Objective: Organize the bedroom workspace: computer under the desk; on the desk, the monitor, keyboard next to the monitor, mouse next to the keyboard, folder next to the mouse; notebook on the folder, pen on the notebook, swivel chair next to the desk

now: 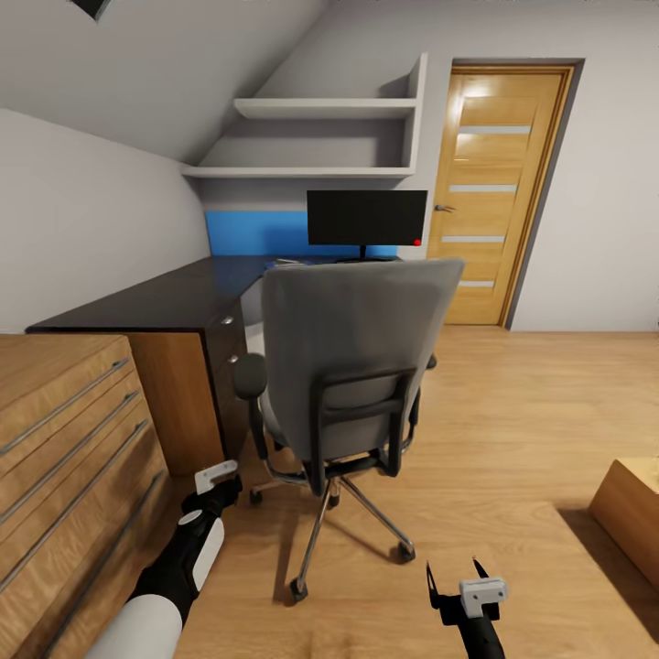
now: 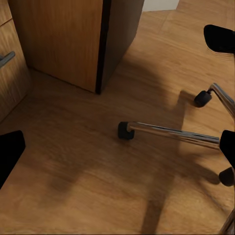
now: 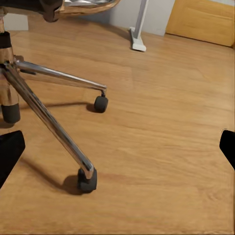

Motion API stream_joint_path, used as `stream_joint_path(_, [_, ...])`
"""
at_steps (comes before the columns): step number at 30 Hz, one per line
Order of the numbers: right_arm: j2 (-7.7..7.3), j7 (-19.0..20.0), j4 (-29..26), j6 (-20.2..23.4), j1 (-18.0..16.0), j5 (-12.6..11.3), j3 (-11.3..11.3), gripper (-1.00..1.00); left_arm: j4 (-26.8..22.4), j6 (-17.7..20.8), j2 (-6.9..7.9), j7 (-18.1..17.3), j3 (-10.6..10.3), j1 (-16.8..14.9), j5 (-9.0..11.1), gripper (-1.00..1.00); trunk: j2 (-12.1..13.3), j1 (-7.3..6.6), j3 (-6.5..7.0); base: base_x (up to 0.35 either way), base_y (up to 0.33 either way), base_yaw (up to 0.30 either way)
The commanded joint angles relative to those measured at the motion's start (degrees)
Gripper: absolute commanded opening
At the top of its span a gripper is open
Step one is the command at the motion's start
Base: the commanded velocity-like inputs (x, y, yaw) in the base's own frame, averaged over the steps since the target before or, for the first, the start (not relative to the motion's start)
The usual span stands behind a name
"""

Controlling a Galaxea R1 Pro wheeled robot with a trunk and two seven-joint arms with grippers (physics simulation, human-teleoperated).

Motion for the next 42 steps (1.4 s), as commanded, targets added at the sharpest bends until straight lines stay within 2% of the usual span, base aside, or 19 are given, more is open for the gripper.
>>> stream_joint_path(1, [0.18, -0.2, 0.1, 0.2, -0.1, -0.7, 0.4, 1.0, 0.0, 0.3, -0.04, 0.1, 0.1, 0.0, 0.3, 1.0, 0.0, -0.04, -0.06, -0.27, 0.0, 0.0])
stream_joint_path(8, [1.01, -0.7, -1.6, 6.3, -0.1, -3.5, -0.1, 1.0, 2.2, 0.1, -0.06, 0.0, 0.1, 0.0, 0.3, 1.0, 0.0, -0.04, -0.06, -0.147, 0.0, 0.0])
stream_joint_path(14, [0.83, -0.7, -7.6, 14.7, -0.3, -5.2, -0.2, 1.0, 6.5, -2.5, -0.85, -0.2, 0.0, 0.0, 0.3, 1.0, 0.0, -0.04, -0.06, -0.025, 0.0, 0.0])
stream_joint_path(19, [1.02, -0.7, -14.6, 27.6, -1.9, -6.1, -0.2, 1.0, 12.8, -11.3, -2.57, -0.4, -0.1, 0.0, 0.2, 1.0, 0.0, -0.04, -0.06, -0.005, 0.0, 0.0])
stream_joint_path(23, [1.12, -0.7, -18.2, 33.5, -5.0, -6.3, -0.2, 1.0, 17.3, -17.7, -3.17, -0.5, -0.1, 0.0, 0.1, 1.0, 0.0, -0.04, -0.06, -0.001, 0.0, 0.0])
stream_joint_path(28, [1.42, -0.7, -19.5, 35.6, -7.9, -6.4, -0.2, 1.0, 19.9, -21.9, -3.52, -0.8, -0.2, 0.0, 0.1, 1.0, 0.0, -0.04, -0.06, 0.0, 0.0, 0.0])
stream_joint_path(33, [2.17, -0.5, -20.2, 35.5, -8.6, -6.3, -0.2, 1.0, 20.6, -22.9, -3.71, -3.5, -0.2, 0.0, 0.0, 1.0, 0.0, -0.04, -0.06, 0.0, 0.0, 0.0])
stream_joint_path(39, [2.69, -0.4, -22.1, 29.5, -8.8, -6.1, 0.2, 1.0, 20.7, -23.2, -3.71, -5.3, -0.2, 0.0, -1.3, 1.0, 0.0, -0.04, -0.06, 0.0, 0.0, 0.0])
stream_joint_path(42, [3.44, -0.4, -22.1, 27.1, -8.8, -6.2, 0.2, 1.0, 21.4, -23.3, -3.71, -5.9, -0.1, 0.0, -1.5, 1.0, 0.0, -0.04, -0.06, 0.0, 0.0, 0.0])
